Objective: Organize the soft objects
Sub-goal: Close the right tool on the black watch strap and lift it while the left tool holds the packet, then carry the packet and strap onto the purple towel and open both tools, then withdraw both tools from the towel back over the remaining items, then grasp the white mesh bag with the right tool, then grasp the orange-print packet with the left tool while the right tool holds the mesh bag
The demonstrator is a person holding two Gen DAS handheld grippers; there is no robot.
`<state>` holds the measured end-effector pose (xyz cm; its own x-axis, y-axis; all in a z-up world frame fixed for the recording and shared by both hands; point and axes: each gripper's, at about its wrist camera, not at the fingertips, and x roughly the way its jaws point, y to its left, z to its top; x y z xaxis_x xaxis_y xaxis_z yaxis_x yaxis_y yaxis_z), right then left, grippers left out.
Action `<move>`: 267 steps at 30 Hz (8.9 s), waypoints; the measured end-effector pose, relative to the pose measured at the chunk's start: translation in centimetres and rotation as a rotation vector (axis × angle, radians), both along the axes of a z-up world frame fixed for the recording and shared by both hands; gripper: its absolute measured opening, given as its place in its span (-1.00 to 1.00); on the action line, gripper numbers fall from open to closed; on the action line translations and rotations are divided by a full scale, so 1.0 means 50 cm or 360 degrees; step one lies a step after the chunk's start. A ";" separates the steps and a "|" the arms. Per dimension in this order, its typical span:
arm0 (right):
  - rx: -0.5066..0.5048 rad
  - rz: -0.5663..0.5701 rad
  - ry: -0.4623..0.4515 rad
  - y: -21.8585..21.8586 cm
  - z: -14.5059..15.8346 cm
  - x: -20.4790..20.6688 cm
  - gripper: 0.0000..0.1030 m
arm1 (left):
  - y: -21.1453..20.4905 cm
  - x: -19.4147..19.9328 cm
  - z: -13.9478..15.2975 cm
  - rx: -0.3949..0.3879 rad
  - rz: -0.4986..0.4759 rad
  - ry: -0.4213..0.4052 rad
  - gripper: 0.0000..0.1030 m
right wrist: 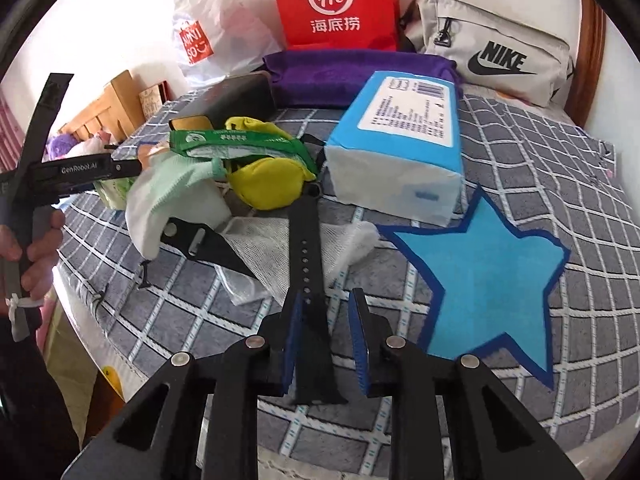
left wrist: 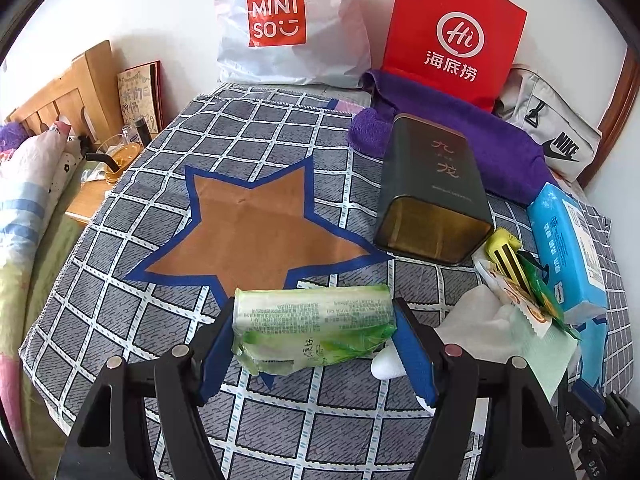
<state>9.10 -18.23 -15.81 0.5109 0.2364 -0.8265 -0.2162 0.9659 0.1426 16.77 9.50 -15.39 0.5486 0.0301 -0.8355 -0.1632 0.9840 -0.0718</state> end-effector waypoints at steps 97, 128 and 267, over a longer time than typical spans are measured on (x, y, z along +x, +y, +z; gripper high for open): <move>-0.0004 -0.0082 -0.0192 -0.123 0.118 0.633 -0.61 | -0.146 0.476 0.127 -0.0004 -0.0185 -0.0025 0.38; 0.0001 -0.0050 0.0058 -0.141 -0.032 0.726 -0.60 | -0.212 0.672 0.020 -0.0070 -0.0255 0.0143 0.42; -0.0134 -0.0215 -0.0254 -0.128 0.049 0.020 -0.74 | -0.130 0.106 -0.076 -0.0030 -0.0404 0.0175 0.56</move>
<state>10.09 -24.62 -13.34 0.6592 0.0908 -0.7465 -0.0976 0.9946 0.0348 22.08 2.98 -19.20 0.4425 -0.1129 -0.8896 0.0804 0.9930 -0.0860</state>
